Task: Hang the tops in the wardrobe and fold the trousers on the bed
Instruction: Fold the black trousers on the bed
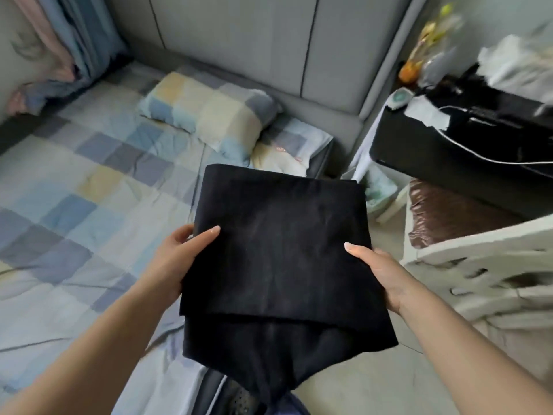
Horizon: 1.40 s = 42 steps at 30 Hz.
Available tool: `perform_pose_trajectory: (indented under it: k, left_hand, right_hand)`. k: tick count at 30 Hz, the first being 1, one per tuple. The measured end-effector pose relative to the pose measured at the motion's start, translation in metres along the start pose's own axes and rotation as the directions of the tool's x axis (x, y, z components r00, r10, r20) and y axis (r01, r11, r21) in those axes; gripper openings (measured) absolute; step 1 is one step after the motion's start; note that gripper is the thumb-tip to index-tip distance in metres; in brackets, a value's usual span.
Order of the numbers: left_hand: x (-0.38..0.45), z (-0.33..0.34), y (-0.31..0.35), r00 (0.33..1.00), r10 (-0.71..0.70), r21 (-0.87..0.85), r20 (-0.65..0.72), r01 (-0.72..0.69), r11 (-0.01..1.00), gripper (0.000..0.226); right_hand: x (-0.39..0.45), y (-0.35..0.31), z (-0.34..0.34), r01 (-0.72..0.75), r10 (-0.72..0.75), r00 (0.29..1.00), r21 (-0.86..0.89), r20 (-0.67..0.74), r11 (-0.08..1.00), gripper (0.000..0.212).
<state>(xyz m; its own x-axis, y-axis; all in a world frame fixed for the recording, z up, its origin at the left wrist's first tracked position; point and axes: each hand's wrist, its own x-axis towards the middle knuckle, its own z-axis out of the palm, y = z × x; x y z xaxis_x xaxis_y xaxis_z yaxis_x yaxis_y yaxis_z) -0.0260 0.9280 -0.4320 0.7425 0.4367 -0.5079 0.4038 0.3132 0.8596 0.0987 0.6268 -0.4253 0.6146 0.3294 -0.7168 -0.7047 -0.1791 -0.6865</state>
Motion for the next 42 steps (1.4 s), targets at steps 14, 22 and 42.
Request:
perform_pose_trajectory:
  k: [14, 22, 42]
  left_hand:
    - [-0.119, 0.292, 0.087, 0.837, 0.059, 0.124, 0.543, -0.149, 0.981, 0.018]
    - [-0.212, 0.467, 0.061, 0.671, -0.015, 0.155, 0.741, -0.150, 0.976, 0.030]
    - [-0.258, 0.798, -0.020, 0.325, -0.324, 0.423, 0.889, -0.306, 0.853, 0.027]
  right_hand:
    - [-0.266, 0.009, -0.211, 0.291, -0.164, 0.853, 0.191, -0.496, 0.938, 0.033]
    - [-0.390, 0.052, -0.337, 0.398, -0.153, 0.696, 0.200, -0.701, 0.896, 0.036]
    - [-0.434, 0.127, -0.526, 0.595, 0.247, 0.430, 0.478, -0.868, 0.646, 0.019]
